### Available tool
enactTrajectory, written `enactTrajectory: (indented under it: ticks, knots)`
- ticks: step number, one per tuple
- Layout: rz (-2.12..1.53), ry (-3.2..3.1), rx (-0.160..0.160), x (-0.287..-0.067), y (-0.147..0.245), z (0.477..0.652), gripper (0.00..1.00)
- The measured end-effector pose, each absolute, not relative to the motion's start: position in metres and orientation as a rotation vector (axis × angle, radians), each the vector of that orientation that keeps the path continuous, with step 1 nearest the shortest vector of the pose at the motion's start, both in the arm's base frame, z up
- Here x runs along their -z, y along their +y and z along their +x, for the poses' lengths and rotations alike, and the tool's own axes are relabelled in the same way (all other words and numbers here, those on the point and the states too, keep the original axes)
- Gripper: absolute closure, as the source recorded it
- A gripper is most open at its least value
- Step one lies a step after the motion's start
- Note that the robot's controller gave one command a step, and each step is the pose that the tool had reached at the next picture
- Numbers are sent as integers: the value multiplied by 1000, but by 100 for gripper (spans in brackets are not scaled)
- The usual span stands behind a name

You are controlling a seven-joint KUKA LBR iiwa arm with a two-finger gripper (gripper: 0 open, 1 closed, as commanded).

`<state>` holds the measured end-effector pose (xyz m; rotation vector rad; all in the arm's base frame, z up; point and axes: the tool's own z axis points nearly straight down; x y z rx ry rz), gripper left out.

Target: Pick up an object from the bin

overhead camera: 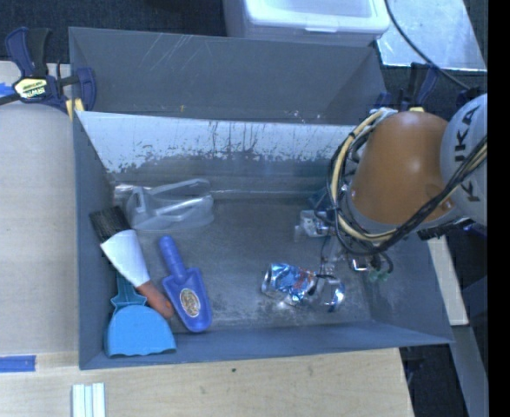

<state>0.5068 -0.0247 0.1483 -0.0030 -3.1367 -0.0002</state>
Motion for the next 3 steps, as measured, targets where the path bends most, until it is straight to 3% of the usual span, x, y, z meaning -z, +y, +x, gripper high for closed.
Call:
enactTrajectory:
  ticks: [1,2,3]
  knots:
    - [-1,-3144,-1,-152,-25,509,0]
    - [-302,-3124,3,-69,-52,508,0]
    - [-232,-3137,2,-71,-52,509,0]
